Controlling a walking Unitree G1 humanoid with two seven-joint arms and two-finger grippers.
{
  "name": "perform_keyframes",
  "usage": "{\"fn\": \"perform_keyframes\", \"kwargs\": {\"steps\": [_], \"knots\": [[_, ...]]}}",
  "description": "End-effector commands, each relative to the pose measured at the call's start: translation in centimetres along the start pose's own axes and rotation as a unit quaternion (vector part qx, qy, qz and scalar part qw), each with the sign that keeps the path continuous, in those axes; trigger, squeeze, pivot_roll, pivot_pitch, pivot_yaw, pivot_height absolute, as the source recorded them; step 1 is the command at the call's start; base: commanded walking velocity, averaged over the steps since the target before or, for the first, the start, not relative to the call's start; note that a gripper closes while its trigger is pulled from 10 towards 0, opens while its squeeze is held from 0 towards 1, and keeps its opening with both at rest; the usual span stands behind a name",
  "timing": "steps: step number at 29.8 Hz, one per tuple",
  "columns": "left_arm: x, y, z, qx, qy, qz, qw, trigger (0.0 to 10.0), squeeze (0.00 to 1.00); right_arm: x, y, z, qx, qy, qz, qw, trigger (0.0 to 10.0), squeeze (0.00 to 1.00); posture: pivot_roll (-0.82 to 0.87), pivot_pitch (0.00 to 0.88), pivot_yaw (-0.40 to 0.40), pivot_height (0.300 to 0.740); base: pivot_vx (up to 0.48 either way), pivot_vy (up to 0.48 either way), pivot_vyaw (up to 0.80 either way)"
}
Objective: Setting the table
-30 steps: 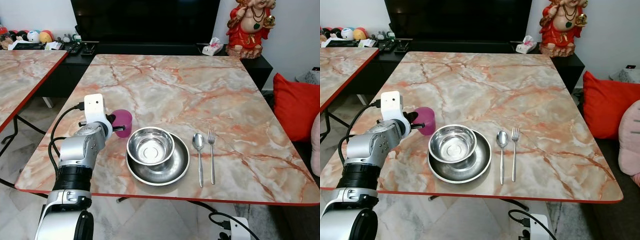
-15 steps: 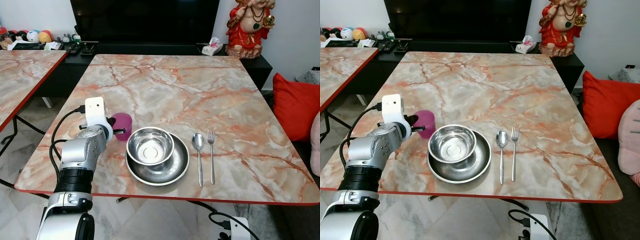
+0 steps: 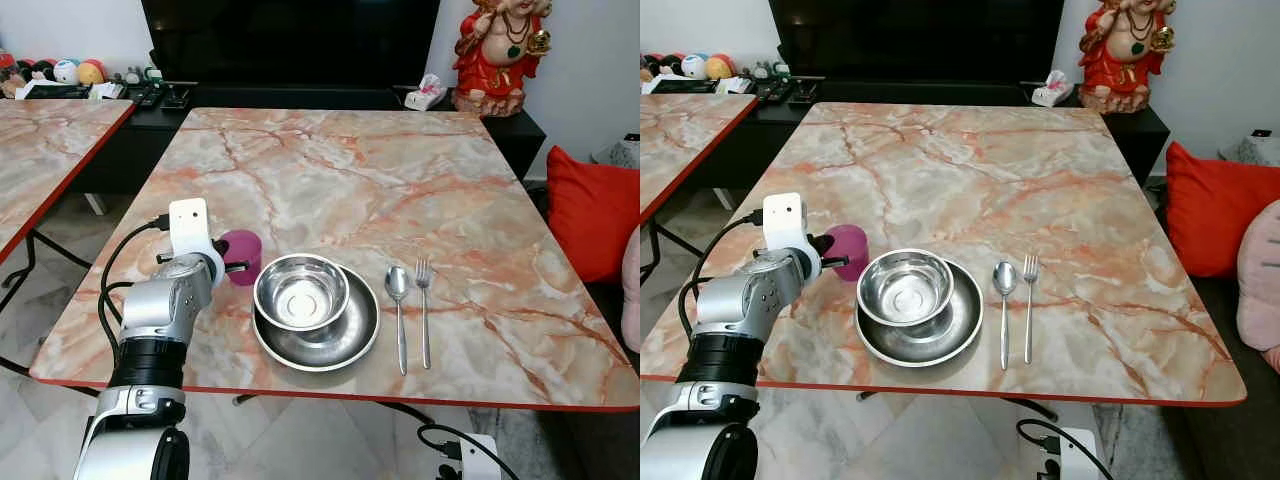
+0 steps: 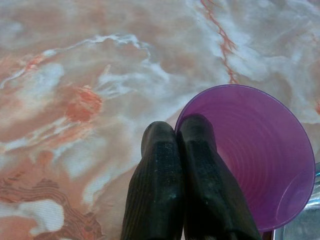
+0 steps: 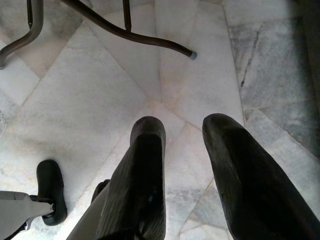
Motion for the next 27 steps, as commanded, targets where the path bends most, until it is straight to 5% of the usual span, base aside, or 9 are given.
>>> {"fn": "perform_keyframes", "kwargs": {"steps": [1, 4, 5, 6, 13, 16, 17, 27], "knots": [[-0.1, 0.0, -0.2, -0.001, 0.005, 0.003, 1.0, 10.0, 0.25, 0.0, 0.1, -0.3, 0.0, 0.007, 0.001, 1.0, 10.0, 0.0, 0.1, 0.0, -0.008, 0.74, 0.0, 0.0, 0.0], [-0.1, 0.0, -0.3, -0.002, 0.005, 0.001, 1.0, 10.0, 0.28, 0.0, 0.0, -0.2, 0.0, 0.006, 0.001, 1.0, 10.0, 0.0, 0.1, 0.0, -0.009, 0.74, 0.0, 0.0, 0.0], [-0.1, 0.0, -0.3, -0.002, 0.005, 0.001, 1.0, 10.0, 0.56, 0.0, 0.0, -0.2, -0.001, 0.006, 0.001, 1.0, 10.0, 0.0, 0.1, 0.0, -0.009, 0.74, 0.0, 0.0, 0.0], [-0.1, 0.0, -0.3, -0.002, 0.005, 0.001, 1.0, 10.0, 0.63, 0.0, 0.0, -0.2, -0.001, 0.006, 0.001, 1.0, 10.0, 0.0, 0.1, 0.0, -0.009, 0.74, 0.0, 0.0, 0.0], [-0.1, 0.0, -0.4, -0.004, 0.005, 0.004, 1.0, 10.0, 0.58, 0.0, 0.0, -0.3, -0.002, 0.007, 0.002, 1.0, 10.0, 0.0, 0.1, 0.0, -0.011, 0.74, 0.0, 0.0, 0.0], [-0.1, 0.1, -0.3, -0.005, 0.004, 0.006, 1.0, 10.0, 0.53, 0.0, 0.0, -0.3, -0.002, 0.007, 0.002, 1.0, 10.0, 0.0, 0.1, 0.0, -0.011, 0.74, 0.0, 0.0, 0.0], [-0.2, 0.1, -0.2, -0.005, 0.002, 0.006, 1.0, 10.0, 0.0, 0.0, 0.0, -0.3, -0.003, 0.007, 0.002, 1.0, 10.0, 0.0, 0.1, 0.0, -0.011, 0.74, 0.0, 0.0, 0.0], [-0.5, -0.1, 0.8, -0.008, -0.017, 0.002, 1.0, 10.0, 0.0, 0.0, 0.0, -0.2, -0.004, 0.006, 0.003, 1.0, 10.0, 0.0, 0.1, 0.0, -0.013, 0.74, 0.0, 0.0, 0.0]]}}
Point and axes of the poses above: a point about 5 cm out from each wrist's last joint towards the gripper, its own x axis pointing out of the wrist towards the gripper, its own z axis along the axis of the wrist's last joint, y = z × x, the point moved 2 cm from there along x, pointing out of the wrist towards the gripper, and after that the axes turned 10 degrees about -x, right-handed, at the moved point
